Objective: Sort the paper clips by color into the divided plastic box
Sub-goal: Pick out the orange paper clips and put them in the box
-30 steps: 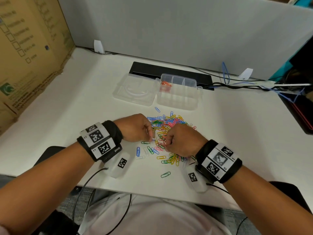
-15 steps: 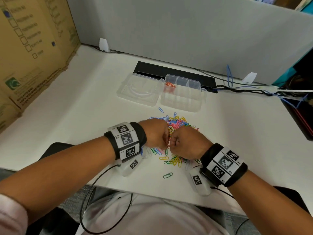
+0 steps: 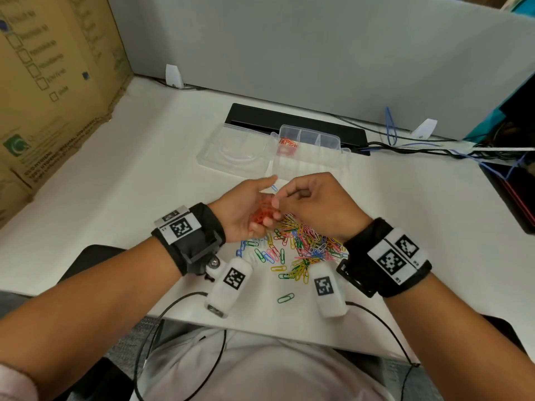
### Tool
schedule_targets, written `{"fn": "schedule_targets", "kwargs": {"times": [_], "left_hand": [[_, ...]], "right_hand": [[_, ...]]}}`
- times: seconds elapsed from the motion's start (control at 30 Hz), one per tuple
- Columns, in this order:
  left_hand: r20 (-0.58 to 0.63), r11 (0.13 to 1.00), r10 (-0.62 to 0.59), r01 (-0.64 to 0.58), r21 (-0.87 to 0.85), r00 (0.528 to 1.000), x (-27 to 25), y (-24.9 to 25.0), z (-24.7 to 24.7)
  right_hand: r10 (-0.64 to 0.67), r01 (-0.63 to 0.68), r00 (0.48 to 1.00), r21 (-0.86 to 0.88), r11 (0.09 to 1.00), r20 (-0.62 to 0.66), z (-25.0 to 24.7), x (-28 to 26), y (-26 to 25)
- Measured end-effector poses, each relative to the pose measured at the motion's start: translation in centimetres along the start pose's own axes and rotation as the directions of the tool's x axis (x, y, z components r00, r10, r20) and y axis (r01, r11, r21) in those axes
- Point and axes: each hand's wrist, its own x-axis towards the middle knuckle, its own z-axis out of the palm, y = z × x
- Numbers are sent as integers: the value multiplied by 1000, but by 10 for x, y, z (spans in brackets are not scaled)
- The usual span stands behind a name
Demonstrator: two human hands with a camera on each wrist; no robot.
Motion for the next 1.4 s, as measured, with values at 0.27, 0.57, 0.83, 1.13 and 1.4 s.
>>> {"fn": "schedule_targets", "kwargs": {"times": [0.27,0.57,0.83,1.13,1.4], "left_hand": [[-201,848,225,-90,522,953,2,-5,-3],[-119,504,282,-41,863,952,8,-15,-8],[48,371,267,-149,917,962,3,-11,-6],[21,75,256,-41,996,966,6,-17,0],[50,113,242,-79,990,969,-1,-16,-10]], "right_hand": [[-19,76,992,-482,873,123,-1,1,36],[90,83,971,-670,738,220,9,21,26],[54,112,968,-614,781,245,-3,20,26],[88,147,954,-706,692,285,10,15,26],[70,173,945,-671,721,318,3,14,28]]}}
